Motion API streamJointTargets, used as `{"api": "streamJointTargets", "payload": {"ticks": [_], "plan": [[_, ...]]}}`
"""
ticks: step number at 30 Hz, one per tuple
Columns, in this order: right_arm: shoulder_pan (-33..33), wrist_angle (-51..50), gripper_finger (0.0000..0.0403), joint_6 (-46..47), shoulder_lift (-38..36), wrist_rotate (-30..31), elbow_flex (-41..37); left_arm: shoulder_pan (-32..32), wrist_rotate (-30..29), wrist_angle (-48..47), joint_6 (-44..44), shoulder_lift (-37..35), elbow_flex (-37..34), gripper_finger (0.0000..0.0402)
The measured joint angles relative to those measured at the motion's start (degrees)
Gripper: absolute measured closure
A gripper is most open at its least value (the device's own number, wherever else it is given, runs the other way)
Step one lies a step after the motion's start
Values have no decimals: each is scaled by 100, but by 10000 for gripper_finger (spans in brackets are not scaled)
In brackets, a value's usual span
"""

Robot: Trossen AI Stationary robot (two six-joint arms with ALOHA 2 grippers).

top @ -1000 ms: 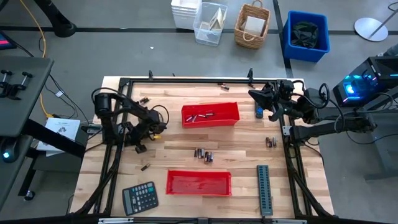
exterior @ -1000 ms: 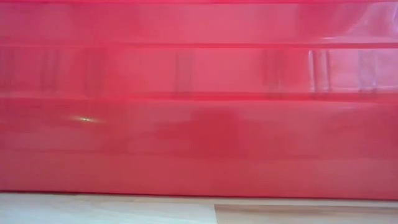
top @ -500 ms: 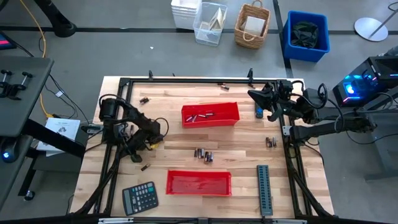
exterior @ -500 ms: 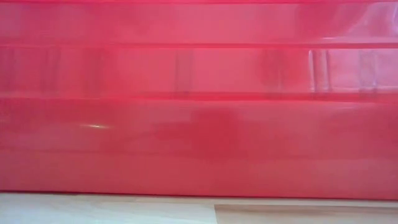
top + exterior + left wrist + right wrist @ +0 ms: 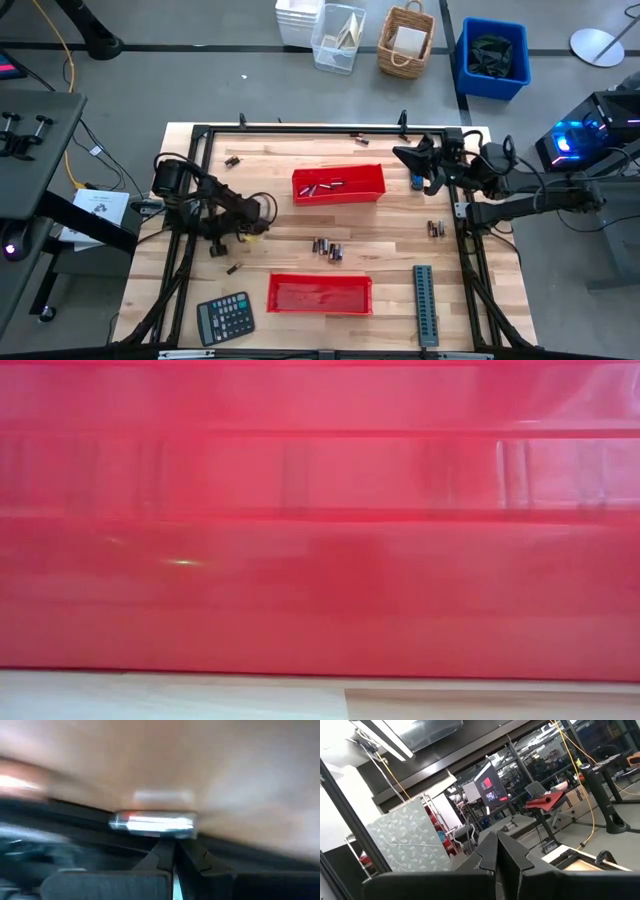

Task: Sort batteries
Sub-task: Put the silver battery into the top red bin

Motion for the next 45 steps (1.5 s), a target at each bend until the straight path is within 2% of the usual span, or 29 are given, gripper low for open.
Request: {"api": "streamJointTargets", "payload": {"ticks": [3,8,12,20,24,28,34,40,45], "plan": [[0,-2,402,108,75,-2,0,43,-676,20,-173,0,321,401],[0,3,402,109,125,-7,0,142,-695,-78,-32,-218,1182,401],[0,29,402,102,114,-13,0,204,-744,-318,-18,-656,1525,401],[0,54,402,116,112,-33,0,468,-731,-838,-663,-2326,1247,401],[-46,52,402,91,114,-9,0,694,-775,-796,-263,-2706,897,398],[-90,50,402,97,116,-2,0,1155,-921,-812,348,-2474,660,370],[-85,50,402,142,116,-2,0,1687,-1378,-685,1067,-1935,761,292],[-85,49,402,233,116,-2,0,1997,-1228,-420,1404,-1514,755,213],[-85,48,402,233,116,58,0,2233,-1098,-201,1874,-1155,758,181]]}}
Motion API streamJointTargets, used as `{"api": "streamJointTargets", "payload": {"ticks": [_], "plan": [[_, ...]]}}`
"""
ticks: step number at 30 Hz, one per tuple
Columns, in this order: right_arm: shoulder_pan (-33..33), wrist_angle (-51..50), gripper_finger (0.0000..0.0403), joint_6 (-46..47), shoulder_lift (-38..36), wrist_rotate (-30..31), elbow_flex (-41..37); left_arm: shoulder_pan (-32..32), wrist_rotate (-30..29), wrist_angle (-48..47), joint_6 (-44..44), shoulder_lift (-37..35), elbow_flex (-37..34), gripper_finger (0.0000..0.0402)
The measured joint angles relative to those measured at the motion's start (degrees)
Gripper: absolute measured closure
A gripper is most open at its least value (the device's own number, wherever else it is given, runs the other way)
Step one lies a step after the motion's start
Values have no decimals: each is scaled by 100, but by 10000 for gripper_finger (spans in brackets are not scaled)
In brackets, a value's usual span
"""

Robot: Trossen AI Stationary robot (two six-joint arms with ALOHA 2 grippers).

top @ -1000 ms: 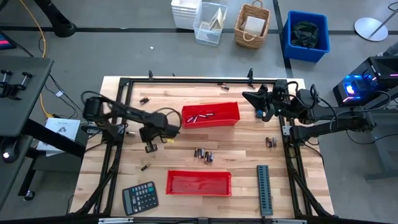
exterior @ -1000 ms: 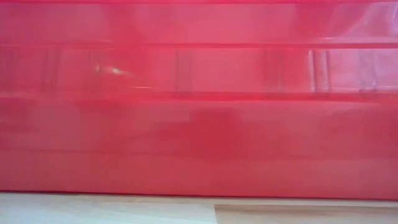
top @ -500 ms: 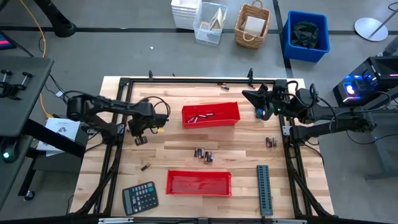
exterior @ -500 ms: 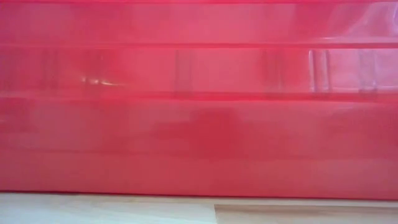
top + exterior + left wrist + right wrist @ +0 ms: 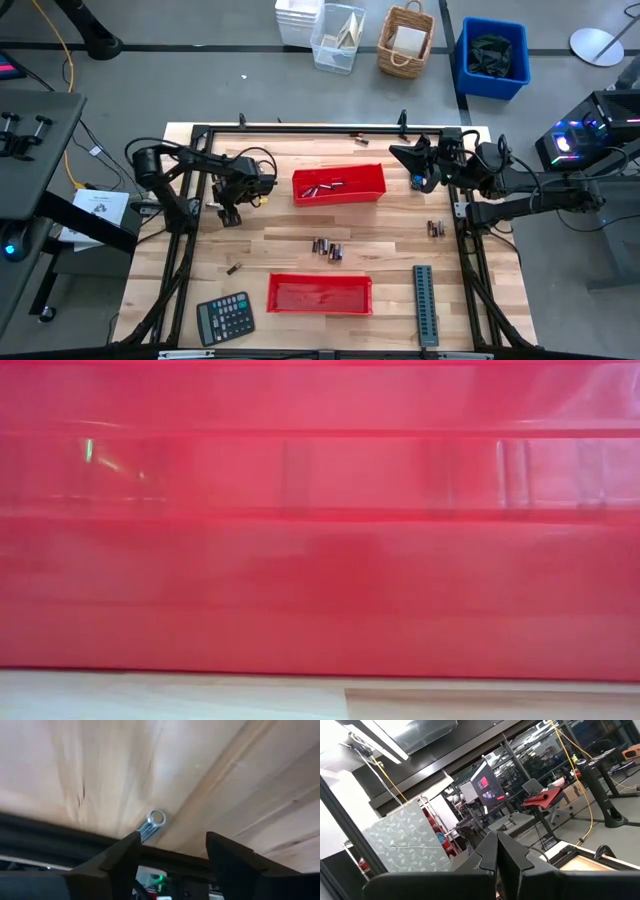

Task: Sort batteries
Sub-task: Put the silver battery into the top red bin

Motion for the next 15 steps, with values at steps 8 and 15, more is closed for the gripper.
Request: {"api": "streamJointTargets", "payload": {"ticks": [8,15], "plan": [[0,-1,402,41,1,89,0,314,-609,124,1118,333,-1,179],[49,1,402,146,2,89,0,633,-407,600,1984,313,-129,207]]}}
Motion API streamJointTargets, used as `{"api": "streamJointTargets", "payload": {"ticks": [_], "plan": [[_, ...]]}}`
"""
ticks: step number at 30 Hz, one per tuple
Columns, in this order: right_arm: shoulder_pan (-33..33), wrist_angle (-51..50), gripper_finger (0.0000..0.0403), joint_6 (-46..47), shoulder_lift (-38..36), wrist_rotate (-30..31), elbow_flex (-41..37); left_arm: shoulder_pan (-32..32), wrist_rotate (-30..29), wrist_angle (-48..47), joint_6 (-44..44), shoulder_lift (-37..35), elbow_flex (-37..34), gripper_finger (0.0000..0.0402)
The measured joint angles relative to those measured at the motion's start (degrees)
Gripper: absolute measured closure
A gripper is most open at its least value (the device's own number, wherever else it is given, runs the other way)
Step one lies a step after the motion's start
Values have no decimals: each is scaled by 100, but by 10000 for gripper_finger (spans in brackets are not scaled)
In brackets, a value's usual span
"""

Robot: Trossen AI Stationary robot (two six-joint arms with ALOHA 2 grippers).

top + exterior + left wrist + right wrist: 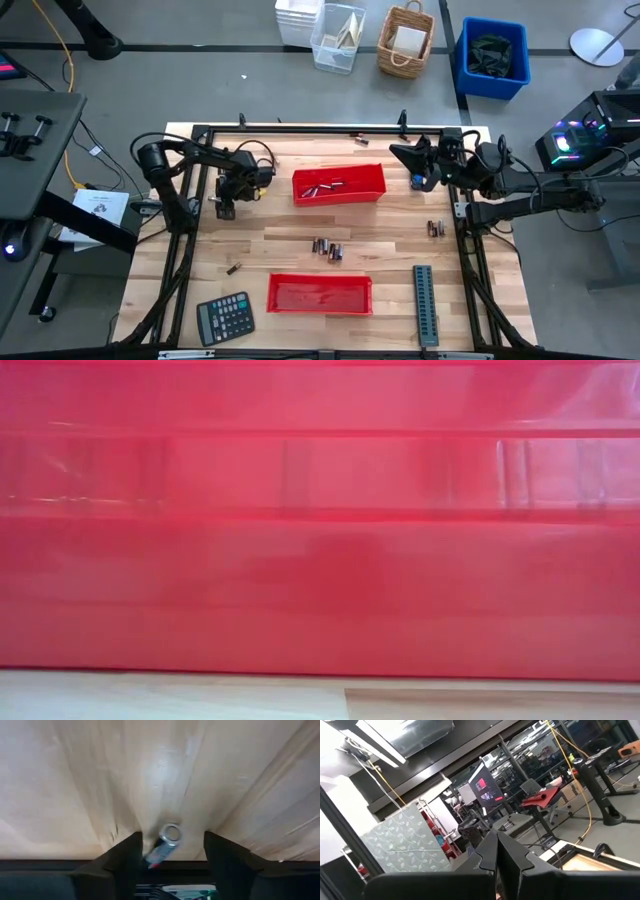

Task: Sort batteries
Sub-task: Put the silver battery into the top red bin

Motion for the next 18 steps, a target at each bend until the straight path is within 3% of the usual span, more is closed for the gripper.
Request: {"api": "streamJointTargets", "payload": {"ticks": [3,6,7,13,18], "plan": [[51,-2,402,-6,0,-1,0,28,-165,62,177,0,-20,264],[76,0,402,-103,0,0,0,28,-233,69,102,4,15,358],[76,0,402,-122,0,2,0,28,-181,43,-16,4,37,371],[76,1,402,-154,0,4,0,0,309,-64,-598,-199,273,372],[74,90,402,-300,-2,4,0,-20,981,380,-1572,-1165,390,372]]}}
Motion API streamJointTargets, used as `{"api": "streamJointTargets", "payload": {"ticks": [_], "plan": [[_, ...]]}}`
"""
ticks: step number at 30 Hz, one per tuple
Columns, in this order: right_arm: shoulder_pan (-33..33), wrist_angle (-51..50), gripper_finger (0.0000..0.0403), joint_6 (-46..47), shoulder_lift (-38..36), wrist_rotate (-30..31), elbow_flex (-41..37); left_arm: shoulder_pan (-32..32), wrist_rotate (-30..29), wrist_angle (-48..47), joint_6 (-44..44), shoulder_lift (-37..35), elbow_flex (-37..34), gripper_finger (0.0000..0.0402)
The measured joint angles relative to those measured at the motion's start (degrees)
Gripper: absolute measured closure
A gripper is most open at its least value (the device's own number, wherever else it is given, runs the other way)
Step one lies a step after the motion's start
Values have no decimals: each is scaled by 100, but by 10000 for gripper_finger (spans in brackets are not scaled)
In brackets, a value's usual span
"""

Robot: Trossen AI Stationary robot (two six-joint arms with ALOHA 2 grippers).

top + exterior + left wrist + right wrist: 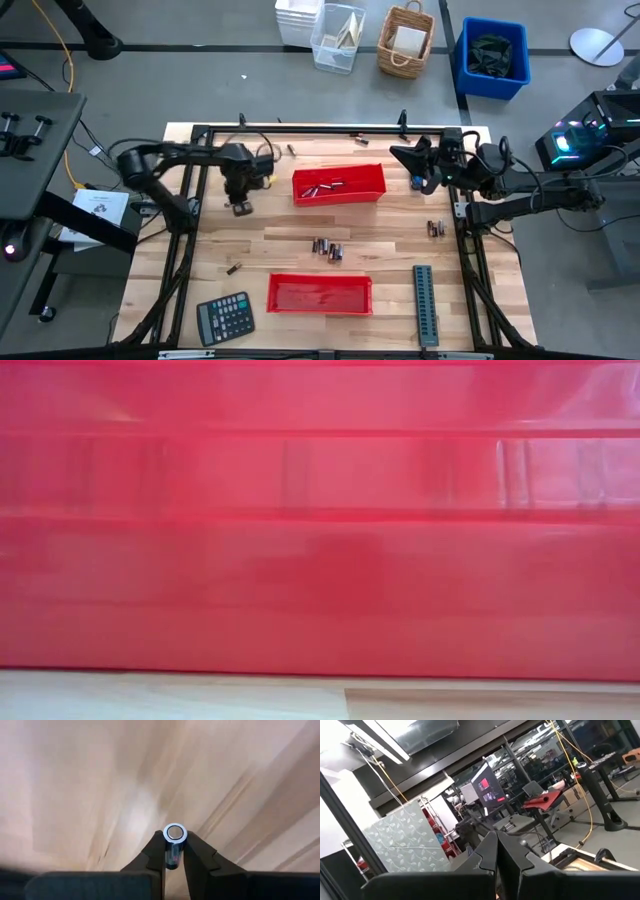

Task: Sort batteries
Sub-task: Put the silver battery into the top red bin

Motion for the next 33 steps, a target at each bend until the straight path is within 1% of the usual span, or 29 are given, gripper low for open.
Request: {"api": "streamJointTargets", "payload": {"ticks": [3,5,8,10,11,14,17,20,22,23,25,28,31,33], "plan": [[-3,233,402,-73,2,-1,0,-135,321,598,-647,-815,4,372],[-3,523,402,-179,-1,-2,0,-293,329,1097,-1068,-1377,3,372],[-3,906,402,-324,-17,-2,0,-549,167,2030,-1863,-2105,3,372],[-3,1023,402,-400,-45,-2,0,-766,-124,2888,-2386,-2415,5,372],[-3,1063,402,-441,-59,-2,0,-889,-308,3383,-2459,-2473,9,372],[-12,1058,402,-575,-90,-2,0,-1167,-656,4501,-2237,-2255,23,372],[-77,1047,402,-612,-86,-4,0,-1257,-707,5103,-2299,-1617,18,372],[-141,1044,402,-616,-88,-2,0,-1341,-638,5521,-2318,-888,142,372],[-174,1026,402,-612,-88,-2,0,-1412,-598,5730,-2276,-483,362,371],[-189,1025,402,-607,-87,-3,0,-1439,-594,5736,-2251,-337,485,364],[-193,1025,402,-609,-88,-3,0,-1496,-597,5651,-2049,-73,776,332],[-193,1023,402,-609,-88,-4,0,-1586,-574,5276,-1610,183,1209,269],[-193,1023,402,-608,-88,-4,0,-1653,-533,4735,-1221,260,1697,211],[-193,1023,402,-607,-88,-4,0,-1672,-527,4250,-1127,249,2010,183]]}}
